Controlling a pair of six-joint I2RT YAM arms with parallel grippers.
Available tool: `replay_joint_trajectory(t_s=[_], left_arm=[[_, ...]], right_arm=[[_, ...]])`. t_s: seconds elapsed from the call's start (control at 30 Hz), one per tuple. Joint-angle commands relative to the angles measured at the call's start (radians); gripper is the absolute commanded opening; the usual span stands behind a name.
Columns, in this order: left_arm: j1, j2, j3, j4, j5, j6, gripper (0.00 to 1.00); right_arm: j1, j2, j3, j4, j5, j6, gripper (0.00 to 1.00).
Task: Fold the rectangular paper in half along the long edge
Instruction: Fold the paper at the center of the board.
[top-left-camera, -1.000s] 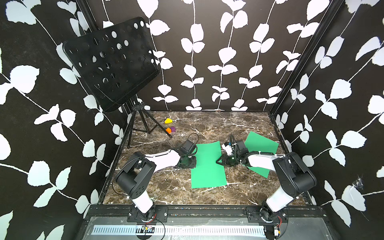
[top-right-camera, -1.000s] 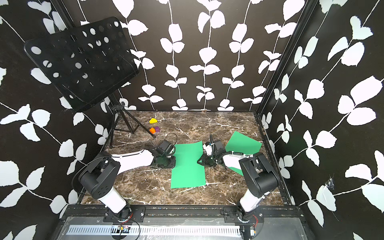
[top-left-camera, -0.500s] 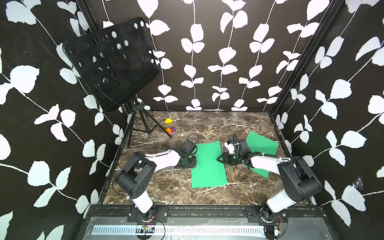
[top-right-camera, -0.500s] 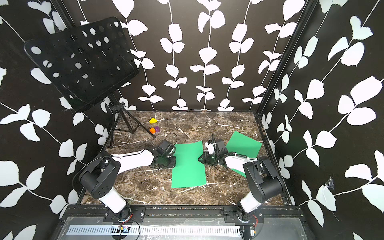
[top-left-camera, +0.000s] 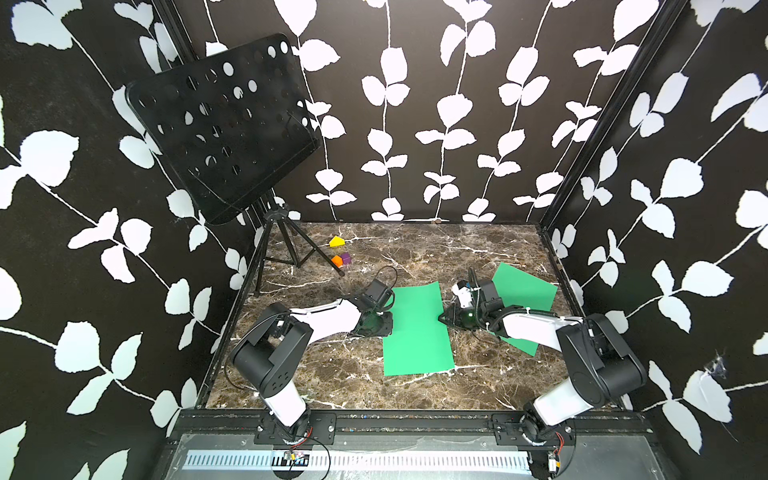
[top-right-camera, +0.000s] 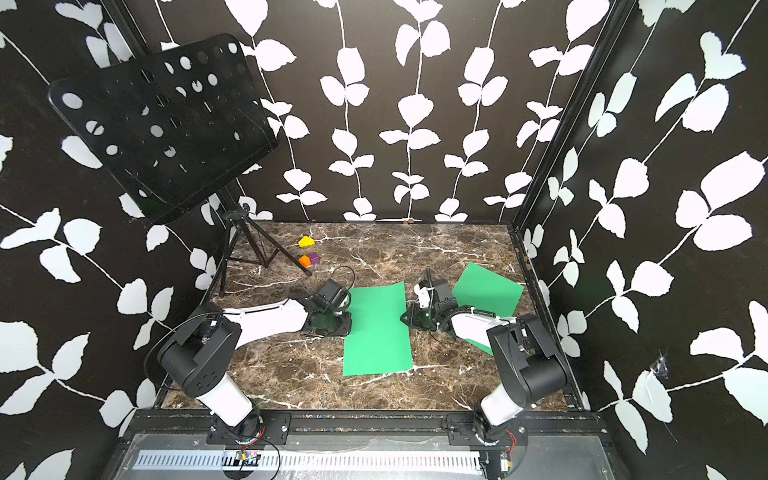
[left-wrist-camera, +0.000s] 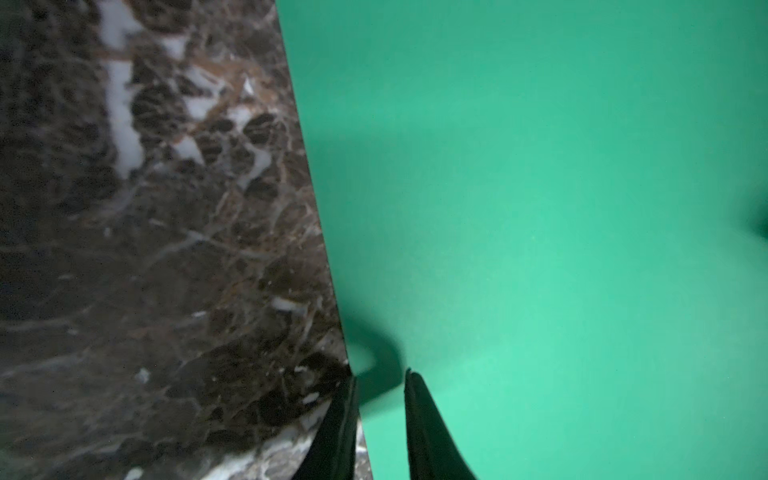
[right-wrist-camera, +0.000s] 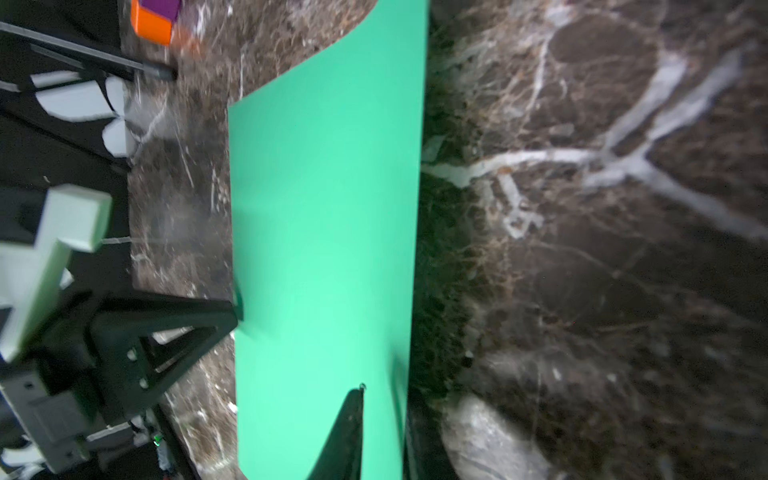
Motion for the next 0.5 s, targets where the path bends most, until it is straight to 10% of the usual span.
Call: replay_joint_trajectory(t_s=[0.0, 0.47], left_arm=[[0.003, 0.067, -0.040, -0.052, -0.008, 0.008, 0.24], [0.002, 0.075, -0.087, 0.069, 0.046, -0.040, 0.02]], right_arm=[[-0.003, -0.020, -0.012, 0.014, 0.012, 0.004, 0.00], [0.002, -0.025, -0.003, 0.009, -0.011, -0.006, 0.00]])
